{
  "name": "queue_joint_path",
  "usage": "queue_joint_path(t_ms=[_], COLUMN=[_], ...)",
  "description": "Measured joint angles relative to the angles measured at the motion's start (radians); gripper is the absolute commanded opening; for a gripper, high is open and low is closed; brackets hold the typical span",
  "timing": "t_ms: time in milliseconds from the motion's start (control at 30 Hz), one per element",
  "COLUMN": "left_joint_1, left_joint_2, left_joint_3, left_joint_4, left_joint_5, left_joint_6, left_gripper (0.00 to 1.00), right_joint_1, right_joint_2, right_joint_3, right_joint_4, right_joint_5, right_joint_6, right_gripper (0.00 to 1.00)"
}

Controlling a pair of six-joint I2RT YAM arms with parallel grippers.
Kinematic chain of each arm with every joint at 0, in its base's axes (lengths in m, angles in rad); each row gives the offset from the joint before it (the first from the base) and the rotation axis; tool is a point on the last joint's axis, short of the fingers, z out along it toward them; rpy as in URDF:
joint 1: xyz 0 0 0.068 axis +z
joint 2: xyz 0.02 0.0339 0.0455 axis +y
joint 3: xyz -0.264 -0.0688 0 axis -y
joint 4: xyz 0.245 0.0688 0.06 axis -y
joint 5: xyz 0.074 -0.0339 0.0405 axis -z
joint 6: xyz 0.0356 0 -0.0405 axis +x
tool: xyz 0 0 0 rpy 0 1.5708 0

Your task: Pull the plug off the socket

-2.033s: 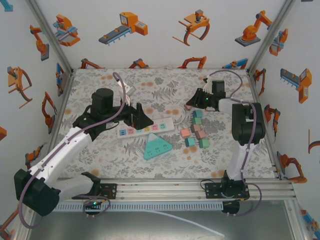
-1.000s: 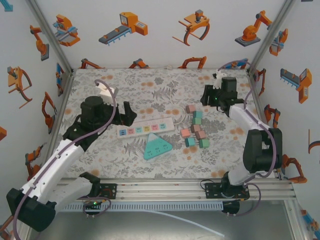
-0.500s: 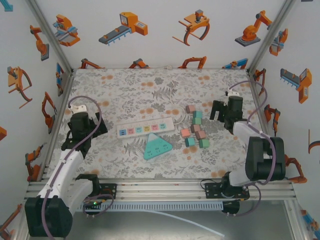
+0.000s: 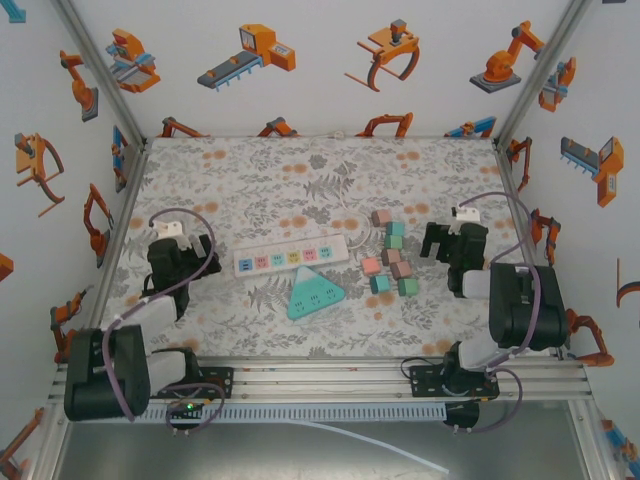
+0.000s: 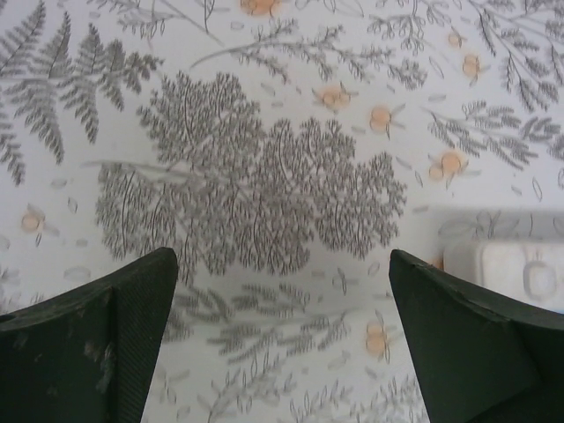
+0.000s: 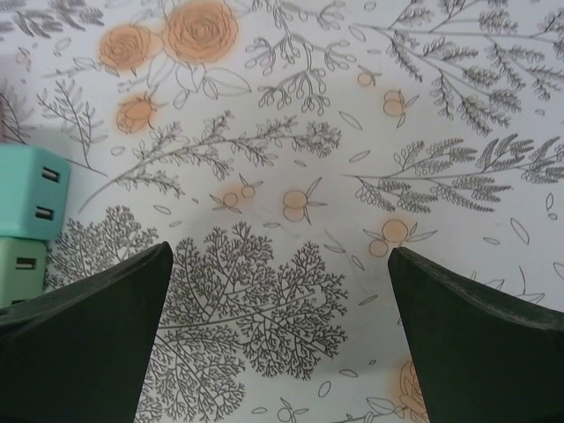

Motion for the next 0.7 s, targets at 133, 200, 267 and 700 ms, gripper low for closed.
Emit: queue_joint_path(t_ms=[133,200,267,700], left_joint_1=[0.006,0.005,0.005,-0.016], left_joint_2=[0.171,0.258,0.308,0.317], left_joint_3=[0.086,0.082,0.097,0.106], left_joint_4=[0.119,0.264,0.273,0.306], left_joint_5=[0.048,0.055,0.049,0.009], left_joint_6=[0.051,0.063,0.082,0.101], left_gripper=[0.97,0.97,0.97,0.97], right_joint_1=[0.0,0.0,0.0,0.003], right_joint_2=[0.0,0.0,0.0,0.0], right_joint_3=[-0.001,-0.001,-0.001,-0.001], right_joint_4=[0.046,0.056,0.062,0.069], right_joint_5=[0.007,0.009,0.01,0.01], right_joint_6=[0.004,0.005,0.005,0.004], right_gripper=[0.99,0.99,0.99,0.99])
